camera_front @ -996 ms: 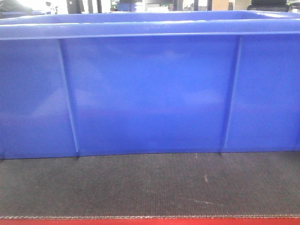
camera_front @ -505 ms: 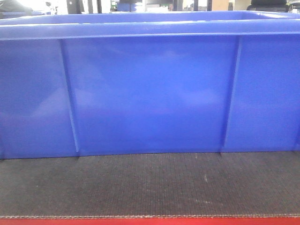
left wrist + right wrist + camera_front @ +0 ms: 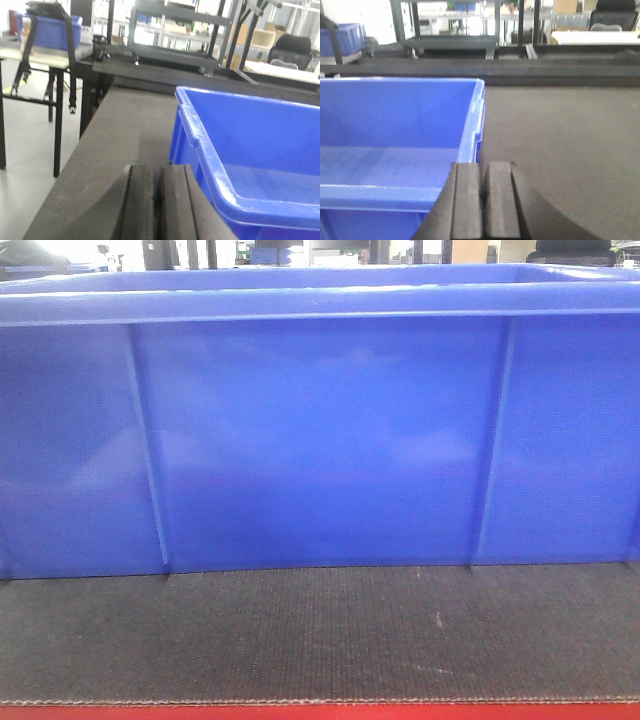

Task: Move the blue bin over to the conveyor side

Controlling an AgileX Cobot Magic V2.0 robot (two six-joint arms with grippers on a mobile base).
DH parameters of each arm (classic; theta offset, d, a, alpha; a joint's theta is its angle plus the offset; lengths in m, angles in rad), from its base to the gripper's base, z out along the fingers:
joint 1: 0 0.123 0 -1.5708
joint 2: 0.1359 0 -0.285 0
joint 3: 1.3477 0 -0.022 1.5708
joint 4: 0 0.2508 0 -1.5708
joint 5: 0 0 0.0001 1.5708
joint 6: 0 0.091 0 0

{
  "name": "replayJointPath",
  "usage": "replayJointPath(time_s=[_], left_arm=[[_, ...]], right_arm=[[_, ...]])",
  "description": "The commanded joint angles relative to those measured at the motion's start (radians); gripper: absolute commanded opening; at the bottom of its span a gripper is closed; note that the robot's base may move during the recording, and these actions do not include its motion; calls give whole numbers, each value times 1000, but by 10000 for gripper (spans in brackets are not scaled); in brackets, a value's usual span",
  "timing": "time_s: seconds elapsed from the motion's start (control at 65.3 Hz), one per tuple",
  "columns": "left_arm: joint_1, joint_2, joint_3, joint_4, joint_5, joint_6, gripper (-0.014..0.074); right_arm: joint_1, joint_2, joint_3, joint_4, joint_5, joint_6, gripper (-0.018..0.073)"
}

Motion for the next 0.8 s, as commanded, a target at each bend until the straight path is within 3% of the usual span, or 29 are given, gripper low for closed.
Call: replayJointPath(time_s=[0.0, 0.23, 0.781], left_arm=[[1, -45, 1, 13, 12, 4, 11], [1, -84, 1, 13, 7, 4, 11], [1, -84, 1, 13, 7, 4, 11]], right_arm=[[-5, -49, 7, 0, -11, -10, -88], [-5, -104, 7, 0, -86, -10, -88], [-5, -104, 27, 26, -84, -10, -88]])
